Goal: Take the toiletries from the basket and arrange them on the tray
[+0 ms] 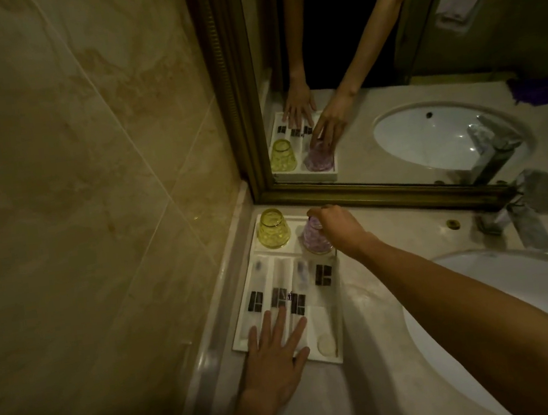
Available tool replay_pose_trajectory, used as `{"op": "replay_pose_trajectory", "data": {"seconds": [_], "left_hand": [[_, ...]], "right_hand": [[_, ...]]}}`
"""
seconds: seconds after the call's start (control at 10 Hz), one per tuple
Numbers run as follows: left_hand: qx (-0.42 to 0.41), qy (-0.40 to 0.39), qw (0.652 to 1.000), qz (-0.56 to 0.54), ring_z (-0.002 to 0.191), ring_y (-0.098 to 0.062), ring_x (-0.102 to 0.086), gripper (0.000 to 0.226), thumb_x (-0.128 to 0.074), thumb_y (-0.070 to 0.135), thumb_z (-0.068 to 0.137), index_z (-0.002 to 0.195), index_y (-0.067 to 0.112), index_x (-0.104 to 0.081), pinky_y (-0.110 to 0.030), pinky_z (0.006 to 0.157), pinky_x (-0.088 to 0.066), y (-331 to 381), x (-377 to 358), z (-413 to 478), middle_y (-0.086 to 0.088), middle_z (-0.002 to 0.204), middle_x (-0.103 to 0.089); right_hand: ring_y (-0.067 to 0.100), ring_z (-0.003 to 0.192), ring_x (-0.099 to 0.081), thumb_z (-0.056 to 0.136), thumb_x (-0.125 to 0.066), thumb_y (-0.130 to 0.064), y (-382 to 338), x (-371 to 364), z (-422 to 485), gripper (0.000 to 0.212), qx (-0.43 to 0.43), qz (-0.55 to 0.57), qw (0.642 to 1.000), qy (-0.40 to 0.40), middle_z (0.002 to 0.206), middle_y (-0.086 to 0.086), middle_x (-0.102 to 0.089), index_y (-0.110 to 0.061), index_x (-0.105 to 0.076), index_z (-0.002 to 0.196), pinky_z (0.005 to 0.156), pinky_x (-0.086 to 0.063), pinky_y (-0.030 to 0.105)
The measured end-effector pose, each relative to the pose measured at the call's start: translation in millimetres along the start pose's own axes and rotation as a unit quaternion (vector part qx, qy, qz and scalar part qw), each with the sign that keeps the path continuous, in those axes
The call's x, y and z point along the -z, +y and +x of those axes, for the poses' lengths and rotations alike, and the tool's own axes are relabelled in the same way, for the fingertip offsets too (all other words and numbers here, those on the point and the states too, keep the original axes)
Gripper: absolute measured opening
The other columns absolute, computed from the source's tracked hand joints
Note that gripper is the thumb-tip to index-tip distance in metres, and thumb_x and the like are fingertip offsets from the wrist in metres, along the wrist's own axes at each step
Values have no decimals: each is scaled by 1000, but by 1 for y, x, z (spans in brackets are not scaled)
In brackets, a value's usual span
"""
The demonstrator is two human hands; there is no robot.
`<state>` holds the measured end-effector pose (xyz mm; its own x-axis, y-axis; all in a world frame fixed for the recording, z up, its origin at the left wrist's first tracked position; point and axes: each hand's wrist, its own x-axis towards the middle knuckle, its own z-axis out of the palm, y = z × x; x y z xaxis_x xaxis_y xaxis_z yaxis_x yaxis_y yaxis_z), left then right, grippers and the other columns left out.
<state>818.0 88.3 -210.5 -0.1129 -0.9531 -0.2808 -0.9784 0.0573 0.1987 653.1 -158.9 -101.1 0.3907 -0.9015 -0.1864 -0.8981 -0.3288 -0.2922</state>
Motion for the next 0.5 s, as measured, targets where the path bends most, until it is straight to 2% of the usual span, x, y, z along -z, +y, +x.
{"op": "replay_pose_trajectory", "data": {"seconds": [0.1, 0.2, 0.4, 0.5], "left_hand": [[1, -6, 1000, 0, 147, -22, 31, 59, 4, 67, 89, 145, 56, 23, -52, 120, 10, 0, 3, 0, 10, 160, 32], [-1, -2, 1000, -9, 147, -22, 31, 59, 2, 66, 90, 146, 57, 19, -51, 121, 10, -1, 3, -1, 11, 160, 30], [-11, 5, 1000, -16, 149, -21, 26, 59, -4, 68, 92, 144, 58, 20, -51, 121, 8, -8, -1, -1, 13, 161, 28], [-31, 25, 999, -3, 151, -23, 18, 60, -10, 67, 94, 148, 57, 12, -51, 120, 3, -7, 3, -1, 11, 163, 22]], "right_hand": [[38, 125, -58, 88, -69, -6, -1, 1, -1, 67, -8, 5, 1000, -19, 143, 19, -55, -19, -46, 149, 99, -52, 43], [38, 133, -52, 88, -70, -9, 0, -2, -8, 74, -11, 42, 999, 21, 154, 16, -43, -18, -38, 154, 103, -51, 46], [34, 139, -46, 92, -69, -24, -1, -6, -34, 72, -18, 36, 998, 53, 159, 9, -37, -21, -35, 155, 105, -48, 51], [35, 137, -48, 93, -68, -27, -2, 0, -39, 69, -37, 32, 996, 69, 157, 8, -40, -21, -37, 153, 103, -48, 52]]}}
